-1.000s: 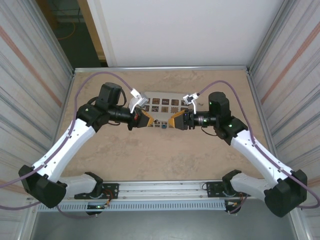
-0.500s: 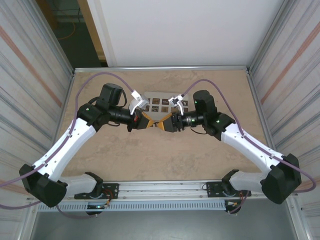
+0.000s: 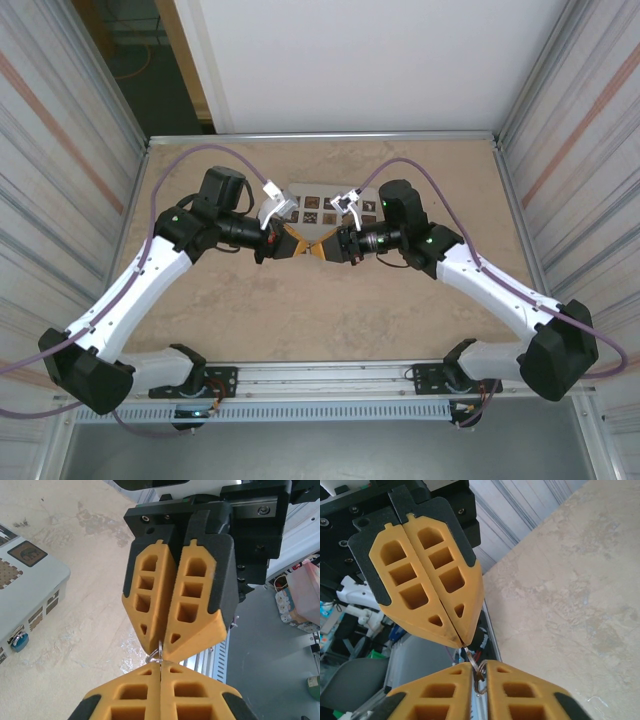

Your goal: Unlock the padlock with the key

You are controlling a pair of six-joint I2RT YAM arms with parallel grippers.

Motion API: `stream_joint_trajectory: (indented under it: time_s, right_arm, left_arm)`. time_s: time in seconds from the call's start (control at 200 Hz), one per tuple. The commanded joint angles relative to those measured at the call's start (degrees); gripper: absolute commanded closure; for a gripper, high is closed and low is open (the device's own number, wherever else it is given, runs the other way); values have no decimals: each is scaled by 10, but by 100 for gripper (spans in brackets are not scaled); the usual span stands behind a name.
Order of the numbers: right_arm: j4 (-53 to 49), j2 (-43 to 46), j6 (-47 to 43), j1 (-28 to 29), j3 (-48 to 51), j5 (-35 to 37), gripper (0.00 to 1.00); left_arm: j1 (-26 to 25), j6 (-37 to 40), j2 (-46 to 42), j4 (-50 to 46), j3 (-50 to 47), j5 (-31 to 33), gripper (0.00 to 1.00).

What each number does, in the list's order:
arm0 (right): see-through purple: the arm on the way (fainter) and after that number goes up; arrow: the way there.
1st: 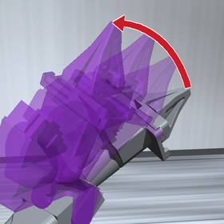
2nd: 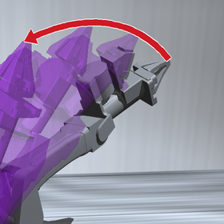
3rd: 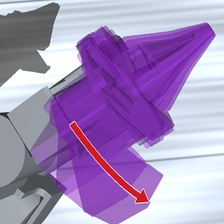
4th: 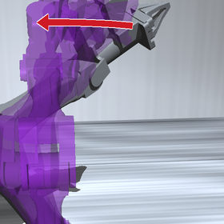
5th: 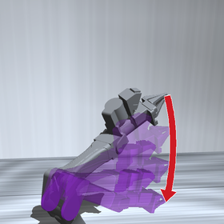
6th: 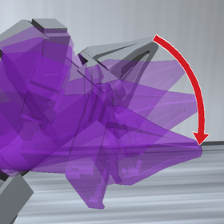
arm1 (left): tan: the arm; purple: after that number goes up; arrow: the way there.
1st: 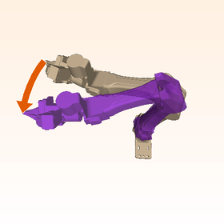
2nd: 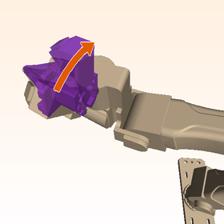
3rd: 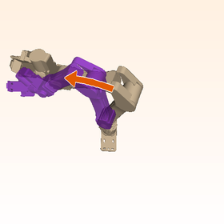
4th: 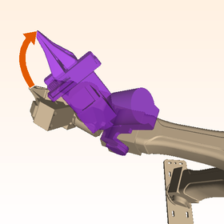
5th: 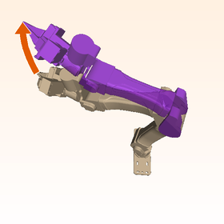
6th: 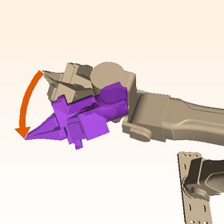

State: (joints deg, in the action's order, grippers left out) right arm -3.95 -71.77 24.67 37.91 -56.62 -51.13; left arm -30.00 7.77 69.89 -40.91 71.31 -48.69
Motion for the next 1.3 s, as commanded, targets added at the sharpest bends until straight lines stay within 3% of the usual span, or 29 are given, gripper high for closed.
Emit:
stream_joint_trajectory:
  time_s: [0.0, 0.07, 0.23, 0.321, 0.381, 0.521, 0.666, 0.927, 1.182, 1.298]
  right_arm:
    - [0, -3, -15, 3, -22, -11, 96]
    - [-7, 1, -19, 4, -21, -6, 100]
    - [-6, 16, -14, 1, -9, 24, 100]
    - [10, 24, 2, -2, 0, 38, 100]
    - [41, 28, 26, -6, 13, 51, 100]
    - [161, 41, 117, -17, 57, 90, 100]
    - [264, 42, 203, -15, 82, 144, 100]
    - [324, 32, 269, 6, 92, 203, 100]
    - [326, 25, 281, 15, 92, 209, 100]
    - [325, 18, 282, 21, 89, 206, 100]
  left_arm:
    - [0, 14, 0, -8, 12, -19, 100]
    - [1, 12, -3, -8, 13, -9, 99]
    - [23, -36, -33, 61, -12, -12, 63]
    - [51, -109, -69, 170, -59, -23, 47]
    - [70, -186, -99, 260, -103, -17, 42]
    - [83, -355, -162, 472, -222, 71, 28]
    - [70, -477, -192, 616, -318, 141, 27]
    - [-36, -498, -184, 690, -364, 285, 24]
    - [-63, -530, -139, 759, -371, 326, 24]
    - [-65, -541, -122, 783, -367, 325, 29]
